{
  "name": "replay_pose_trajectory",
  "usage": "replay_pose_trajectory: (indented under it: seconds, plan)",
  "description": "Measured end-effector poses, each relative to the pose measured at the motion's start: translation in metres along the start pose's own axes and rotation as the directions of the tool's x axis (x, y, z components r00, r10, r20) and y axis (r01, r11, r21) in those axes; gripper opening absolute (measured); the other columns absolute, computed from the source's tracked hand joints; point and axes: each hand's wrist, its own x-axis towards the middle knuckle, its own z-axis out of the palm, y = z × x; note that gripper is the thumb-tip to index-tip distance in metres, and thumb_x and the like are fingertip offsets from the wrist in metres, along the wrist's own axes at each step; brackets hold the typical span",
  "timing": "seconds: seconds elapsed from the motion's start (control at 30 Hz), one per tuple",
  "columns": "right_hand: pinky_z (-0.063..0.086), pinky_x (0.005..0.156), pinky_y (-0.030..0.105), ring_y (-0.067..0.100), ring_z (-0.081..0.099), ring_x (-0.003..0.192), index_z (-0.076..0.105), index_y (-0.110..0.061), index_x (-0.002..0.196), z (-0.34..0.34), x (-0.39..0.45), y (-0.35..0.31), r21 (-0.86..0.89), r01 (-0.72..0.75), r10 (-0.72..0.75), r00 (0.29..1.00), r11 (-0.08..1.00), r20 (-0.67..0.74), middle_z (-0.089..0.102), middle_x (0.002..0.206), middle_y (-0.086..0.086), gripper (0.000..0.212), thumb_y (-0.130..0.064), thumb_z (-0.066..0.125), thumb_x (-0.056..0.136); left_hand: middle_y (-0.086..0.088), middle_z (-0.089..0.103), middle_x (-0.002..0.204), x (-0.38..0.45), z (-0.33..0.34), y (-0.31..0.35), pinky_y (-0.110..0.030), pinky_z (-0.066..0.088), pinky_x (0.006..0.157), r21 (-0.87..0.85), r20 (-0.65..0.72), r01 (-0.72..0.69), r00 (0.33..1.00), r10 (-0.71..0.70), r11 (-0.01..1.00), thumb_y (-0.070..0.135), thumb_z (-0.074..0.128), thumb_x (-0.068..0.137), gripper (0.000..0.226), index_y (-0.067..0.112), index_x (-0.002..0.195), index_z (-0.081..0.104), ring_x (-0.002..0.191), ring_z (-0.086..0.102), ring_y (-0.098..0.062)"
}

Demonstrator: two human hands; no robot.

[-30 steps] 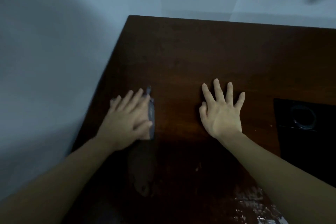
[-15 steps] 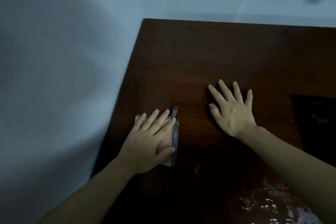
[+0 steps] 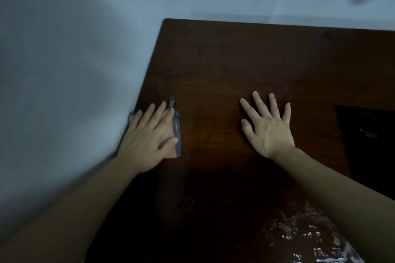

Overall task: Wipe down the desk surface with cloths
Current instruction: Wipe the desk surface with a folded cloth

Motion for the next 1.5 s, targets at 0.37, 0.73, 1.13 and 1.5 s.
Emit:
replay_pose_trajectory:
  seconds: [0.37,0.73,1.13,1.5]
  plan:
    - [-0.003,0.12,0.068,0.038,-0.01,0.155,0.004,-0.041,0.161,0.001,0.0,0.002,0.012,0.02,-0.02,1.0,1.0,-0.011,-0.005,0.171,-0.001,0.074,-0.065,-0.003,0.091,0.01,-0.008,0.167,-0.038,0.014,0.01,-0.037,-0.013,0.121,0.004,-0.006,-0.017,1.0,0.017,1.0,0.076,0.007,0.094,0.075,0.038,0.158,-0.005,0.156,-0.005,-0.018]
    - [-0.011,0.119,0.063,0.035,-0.012,0.155,0.017,-0.039,0.161,-0.008,-0.003,0.017,0.164,0.135,-0.137,0.991,0.977,0.001,-0.002,0.171,-0.003,0.057,-0.052,0.025,0.106,0.012,-0.013,0.166,-0.056,0.016,0.112,-0.042,-0.011,0.123,-0.028,0.051,-0.134,0.989,0.135,0.991,0.069,0.019,0.096,0.076,0.035,0.159,-0.004,0.156,-0.009,-0.017]
    - [-0.01,0.121,0.057,0.031,-0.009,0.157,0.029,-0.034,0.158,-0.005,-0.035,0.117,0.171,0.116,-0.106,0.992,0.979,-0.063,0.011,0.17,-0.004,0.074,-0.061,0.01,0.093,0.004,-0.011,0.169,0.022,0.006,0.122,-0.046,-0.009,0.124,-0.033,-0.001,0.147,0.989,-0.147,0.989,0.073,-0.003,0.086,0.085,0.031,0.161,-0.005,0.155,-0.012,-0.021]
    - [-0.009,0.121,0.057,0.028,-0.007,0.157,0.029,-0.035,0.159,-0.006,-0.051,0.146,0.209,-0.012,0.022,0.999,0.978,-0.044,0.014,0.17,-0.007,0.067,-0.057,0.016,0.096,0.009,-0.023,0.165,0.008,0.01,0.255,-0.041,-0.02,0.121,-0.15,0.054,-0.174,0.982,0.183,0.973,0.066,0.02,0.101,0.074,0.033,0.16,-0.01,0.152,-0.025,-0.015]
